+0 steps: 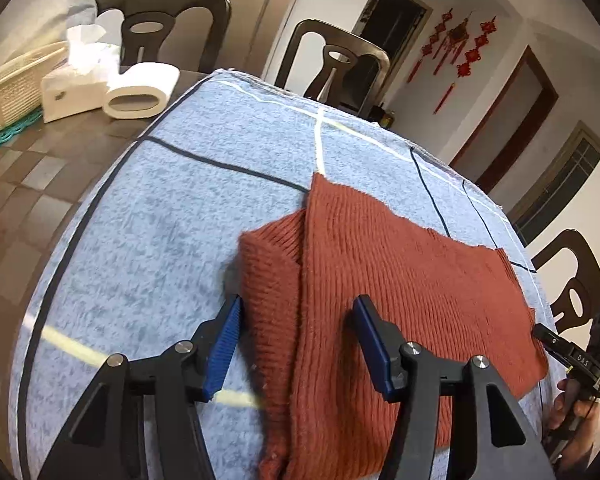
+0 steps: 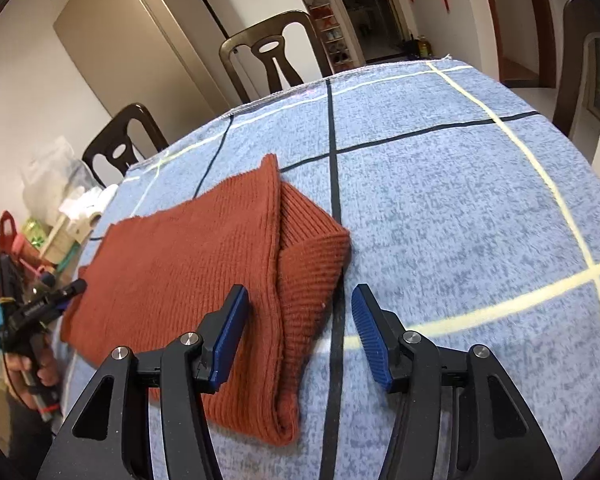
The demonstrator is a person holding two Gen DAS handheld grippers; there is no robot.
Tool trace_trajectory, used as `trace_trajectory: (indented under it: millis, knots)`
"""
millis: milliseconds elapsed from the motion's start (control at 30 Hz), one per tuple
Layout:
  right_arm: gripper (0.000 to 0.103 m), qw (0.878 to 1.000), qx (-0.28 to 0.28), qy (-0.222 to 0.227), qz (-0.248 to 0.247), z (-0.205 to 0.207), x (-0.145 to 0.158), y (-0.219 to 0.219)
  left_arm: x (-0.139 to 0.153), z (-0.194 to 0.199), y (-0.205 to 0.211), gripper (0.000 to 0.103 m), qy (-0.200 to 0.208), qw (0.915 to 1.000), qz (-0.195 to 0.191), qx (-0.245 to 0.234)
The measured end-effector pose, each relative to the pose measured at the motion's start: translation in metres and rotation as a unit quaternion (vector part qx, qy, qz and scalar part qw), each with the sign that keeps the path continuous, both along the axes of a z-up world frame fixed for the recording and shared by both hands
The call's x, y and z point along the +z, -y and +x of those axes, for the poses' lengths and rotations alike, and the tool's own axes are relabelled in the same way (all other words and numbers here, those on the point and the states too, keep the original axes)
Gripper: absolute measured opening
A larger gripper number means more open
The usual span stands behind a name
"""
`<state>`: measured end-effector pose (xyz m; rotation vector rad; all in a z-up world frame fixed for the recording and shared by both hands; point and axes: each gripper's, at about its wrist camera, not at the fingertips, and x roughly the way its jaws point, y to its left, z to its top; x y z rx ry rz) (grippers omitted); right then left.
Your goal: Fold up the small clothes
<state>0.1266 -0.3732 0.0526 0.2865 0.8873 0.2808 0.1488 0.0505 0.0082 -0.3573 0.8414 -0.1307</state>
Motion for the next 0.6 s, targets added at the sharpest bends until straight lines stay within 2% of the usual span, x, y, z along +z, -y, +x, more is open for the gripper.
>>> trace_trajectory:
  millis: [100, 200, 367, 467, 533, 600]
  knots:
    - [0.055, 1.000, 0.008, -0.004, 0.021, 0.005, 0.000, 0.001, 0.001, 0.001, 0.003, 0.059, 0.000, 0.9999, -0.010, -0.006]
    - [0.055, 0.998, 0.032, -0.014, 0.049, 0.003, -0.001, -0.004, 0.003, -0.007, 0.011, 0.059, 0.000, 0.9990, -0.029, -0.033]
    - [0.055, 0.998, 0.038, -0.011, 0.057, 0.008, -0.004, -0.006, 0.003, -0.004, 0.014, 0.058, 0.001, 0.9995, -0.012, -0.030]
    - [0.053, 0.998, 0.036, -0.013, 0.045, 0.012, -0.003, -0.012, 0.004, -0.001, 0.019, 0.046, -0.003, 0.9997, 0.014, -0.019]
    - [0.028, 0.999, 0.040, -0.012, 0.026, 0.012, -0.003, -0.019, 0.004, -0.002, 0.022, 0.038, -0.006, 0.9995, 0.027, -0.016]
    - [0.023, 0.999, 0.041, -0.015, 0.023, 0.013, -0.004, -0.022, 0.005, -0.002, 0.022, 0.026, -0.008, 0.9995, 0.026, -0.016]
